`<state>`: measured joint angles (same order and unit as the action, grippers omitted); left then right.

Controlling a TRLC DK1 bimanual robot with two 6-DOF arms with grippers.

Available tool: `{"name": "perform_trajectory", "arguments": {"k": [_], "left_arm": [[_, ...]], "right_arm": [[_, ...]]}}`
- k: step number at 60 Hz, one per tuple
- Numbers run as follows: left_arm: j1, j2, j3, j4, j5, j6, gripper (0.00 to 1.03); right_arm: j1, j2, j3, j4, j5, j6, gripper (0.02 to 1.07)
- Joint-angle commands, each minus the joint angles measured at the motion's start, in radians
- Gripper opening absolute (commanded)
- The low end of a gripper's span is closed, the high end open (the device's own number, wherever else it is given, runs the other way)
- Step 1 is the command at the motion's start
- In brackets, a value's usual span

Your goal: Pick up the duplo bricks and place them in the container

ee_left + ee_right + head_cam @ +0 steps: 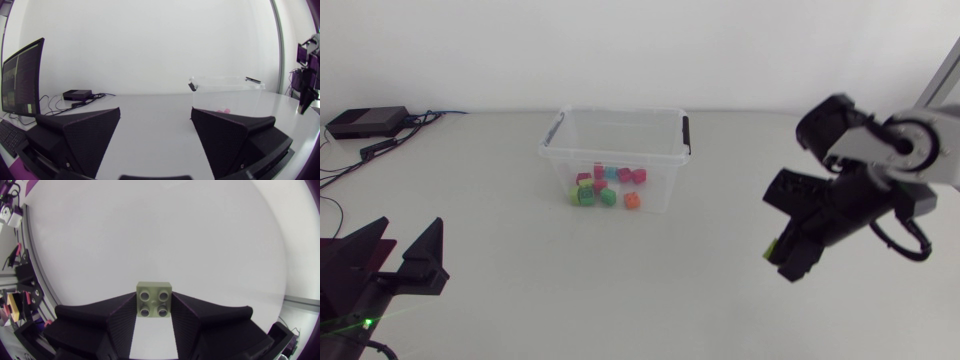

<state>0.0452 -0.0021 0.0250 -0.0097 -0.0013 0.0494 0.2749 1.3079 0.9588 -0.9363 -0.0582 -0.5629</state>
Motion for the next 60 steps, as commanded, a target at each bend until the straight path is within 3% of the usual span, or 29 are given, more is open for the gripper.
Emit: {"name": "perform_trajectory", "arguments": {"k": [1, 13, 42, 60], "left_arm": [[0.005, -0.009, -0.023, -0.001, 0.000, 0.007, 0.99], [0.005, -0.009, -0.023, -0.001, 0.000, 0.007, 0.99], [0.005, -0.009, -0.023, -0.001, 0.000, 0.007, 0.99], [0.005, -0.009, -0.023, -0.001, 0.000, 0.007, 0.99]], "right_arm": [[0.041, -0.007, 0.144, -0.047, -0.006, 0.044, 0.30], [0.159, 0.119, 0.426, -0.045, -0.028, 0.144, 0.30], [0.202, 0.458, 0.661, 0.324, -0.132, 0.262, 0.30], [0.241, 0.691, 0.880, 0.484, -0.114, 0.342, 0.33]]}}
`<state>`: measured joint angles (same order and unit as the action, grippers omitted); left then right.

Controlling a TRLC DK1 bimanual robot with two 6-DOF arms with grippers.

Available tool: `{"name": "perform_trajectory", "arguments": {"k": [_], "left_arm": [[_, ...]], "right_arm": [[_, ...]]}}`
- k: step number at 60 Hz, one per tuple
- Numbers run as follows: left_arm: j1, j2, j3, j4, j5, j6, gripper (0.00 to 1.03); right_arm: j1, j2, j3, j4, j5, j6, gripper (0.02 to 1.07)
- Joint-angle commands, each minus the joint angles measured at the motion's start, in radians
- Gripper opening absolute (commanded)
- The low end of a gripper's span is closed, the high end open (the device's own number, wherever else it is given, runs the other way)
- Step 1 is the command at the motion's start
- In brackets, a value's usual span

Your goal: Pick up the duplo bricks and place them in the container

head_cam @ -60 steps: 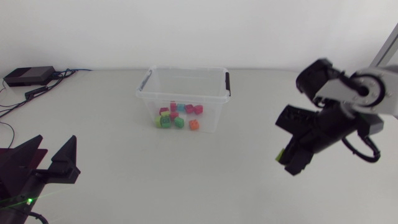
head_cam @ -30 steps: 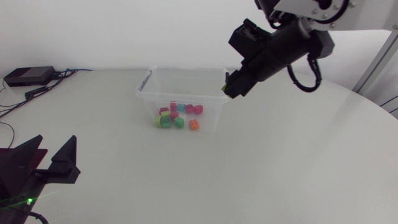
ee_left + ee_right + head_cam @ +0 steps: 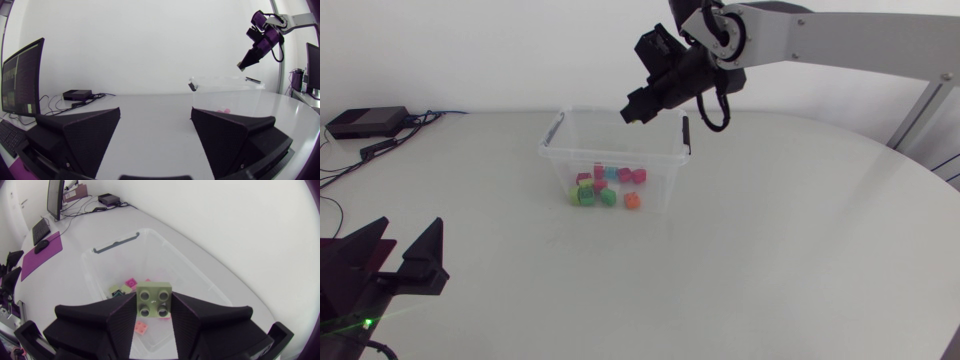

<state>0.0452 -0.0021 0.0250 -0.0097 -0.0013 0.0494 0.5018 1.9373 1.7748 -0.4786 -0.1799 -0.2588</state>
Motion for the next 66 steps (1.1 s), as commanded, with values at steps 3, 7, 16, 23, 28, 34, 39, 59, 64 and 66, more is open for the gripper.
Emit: {"name": "perform_trajectory", "arguments": {"k": [3, 7, 16, 23, 28, 34, 39, 59, 64, 66], "left_arm": [[0.005, -0.009, -0.023, -0.001, 0.000, 0.007, 0.99], [0.005, -0.009, -0.023, -0.001, 0.000, 0.007, 0.99], [0.005, -0.009, -0.023, -0.001, 0.000, 0.007, 0.99], [0.005, -0.009, -0.023, -0.001, 0.000, 0.007, 0.99], [0.005, -0.009, -0.023, -0.001, 0.000, 0.007, 0.99], [0.005, -0.009, -0.023, -0.001, 0.000, 0.007, 0.99], [0.005, -0.009, -0.023, -0.001, 0.000, 0.007, 0.99], [0.005, -0.009, -0.023, -0.001, 0.000, 0.007, 0.99], [0.005, -0.009, -0.023, -0.001, 0.000, 0.007, 0.99], [0.005, -0.009, -0.023, -0.001, 0.000, 0.007, 0.99]], "right_arm": [[0.021, 0.097, 0.091, 0.038, 0.030, 0.039, 0.38], [0.037, 0.158, 0.123, 0.071, 0.086, 0.039, 0.83], [0.035, 0.121, 0.091, 0.104, 0.143, 0.043, 0.97], [0.018, 0.026, 0.025, 0.132, 0.175, 0.047, 0.99], [-0.008, -0.075, -0.049, 0.135, 0.194, 0.044, 1.00], [-0.054, -0.212, -0.160, 0.156, 0.211, 0.030, 1.00], [-0.095, -0.333, -0.276, 0.196, 0.224, 0.023, 1.01], [-0.304, -0.782, -0.707, 0.270, 0.246, -0.053, 1.02], [-0.367, -0.888, -0.811, 0.293, 0.232, -0.053, 1.02], [-0.387, -0.931, -0.853, 0.298, 0.230, -0.053, 1.02]]}}
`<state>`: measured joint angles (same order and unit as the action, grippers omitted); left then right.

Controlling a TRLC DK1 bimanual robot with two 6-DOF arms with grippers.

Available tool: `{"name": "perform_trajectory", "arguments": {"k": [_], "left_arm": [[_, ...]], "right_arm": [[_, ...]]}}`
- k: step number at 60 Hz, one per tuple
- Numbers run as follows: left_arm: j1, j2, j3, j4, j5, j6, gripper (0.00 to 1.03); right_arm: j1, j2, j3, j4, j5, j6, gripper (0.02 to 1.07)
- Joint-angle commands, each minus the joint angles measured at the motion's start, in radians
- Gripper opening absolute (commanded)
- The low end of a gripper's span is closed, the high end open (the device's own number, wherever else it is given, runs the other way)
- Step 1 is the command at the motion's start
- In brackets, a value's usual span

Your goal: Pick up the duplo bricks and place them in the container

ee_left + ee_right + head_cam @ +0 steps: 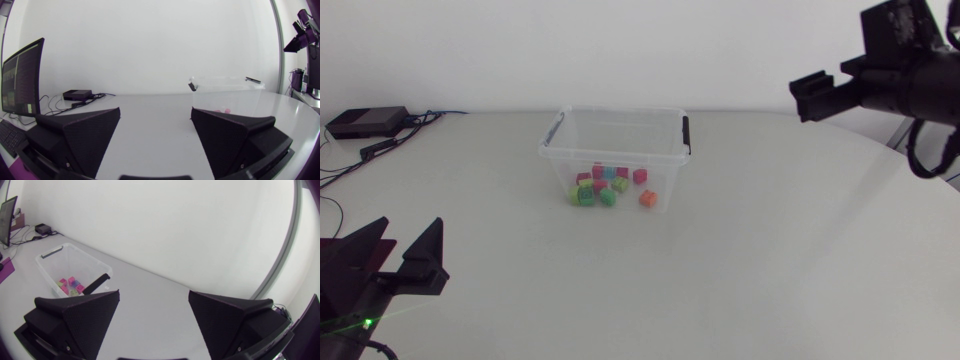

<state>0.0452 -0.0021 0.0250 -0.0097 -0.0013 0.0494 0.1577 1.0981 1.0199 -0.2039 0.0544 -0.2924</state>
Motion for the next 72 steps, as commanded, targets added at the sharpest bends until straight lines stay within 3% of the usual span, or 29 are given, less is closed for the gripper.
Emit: {"name": "perform_trajectory", "arguments": {"k": [1, 24, 72], "left_arm": [[0.005, -0.009, -0.023, -0.001, 0.000, 0.007, 0.99], [0.005, -0.009, -0.023, -0.001, 0.000, 0.007, 0.99], [-0.043, 0.002, -0.025, 0.009, 0.001, -0.047, 0.99]], "right_arm": [[-0.049, -0.109, -0.112, 0.023, -0.005, -0.019, 1.02], [-0.145, -0.583, -0.515, 0.041, 0.005, -0.004, 1.02], [-0.157, -1.074, -0.996, 0.196, -0.051, 0.278, 1.02]]}}
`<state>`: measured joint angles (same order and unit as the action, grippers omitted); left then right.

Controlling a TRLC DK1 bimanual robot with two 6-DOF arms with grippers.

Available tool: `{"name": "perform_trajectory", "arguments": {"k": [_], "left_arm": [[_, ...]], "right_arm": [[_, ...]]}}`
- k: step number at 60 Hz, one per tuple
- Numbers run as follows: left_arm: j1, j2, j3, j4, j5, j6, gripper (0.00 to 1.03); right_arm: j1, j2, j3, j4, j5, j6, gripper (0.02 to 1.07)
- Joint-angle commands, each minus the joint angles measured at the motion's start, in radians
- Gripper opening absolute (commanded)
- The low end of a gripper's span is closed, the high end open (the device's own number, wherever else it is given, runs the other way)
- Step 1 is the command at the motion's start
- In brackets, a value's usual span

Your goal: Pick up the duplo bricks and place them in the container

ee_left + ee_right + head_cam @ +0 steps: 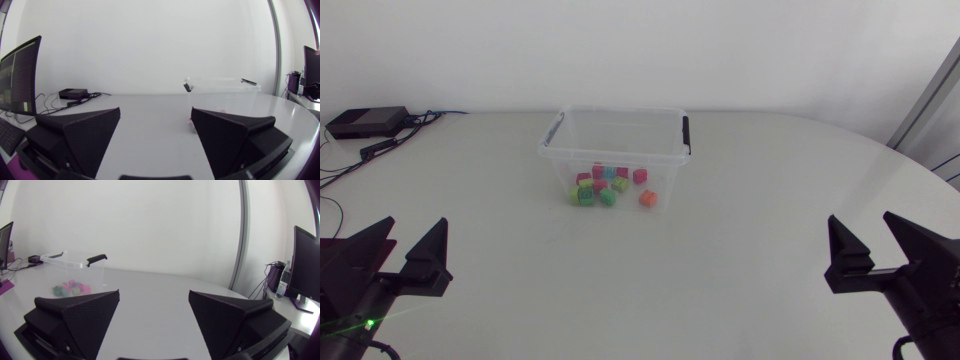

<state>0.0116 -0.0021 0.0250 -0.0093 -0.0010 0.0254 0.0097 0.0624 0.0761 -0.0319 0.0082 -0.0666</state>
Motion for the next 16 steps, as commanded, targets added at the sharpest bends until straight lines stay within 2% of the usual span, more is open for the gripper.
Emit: {"name": "perform_trajectory", "arguments": {"k": [1, 16], "left_arm": [[-0.010, 0.002, -0.025, 0.009, 0.001, -0.024, 0.99], [-0.012, 0.002, -0.025, 0.009, 0.001, -0.025, 0.99]], "right_arm": [[-0.009, -0.049, -0.063, 0.027, -0.007, 0.059, 1.02], [-0.010, -0.062, -0.076, 0.032, -0.008, 0.067, 1.02]]}}
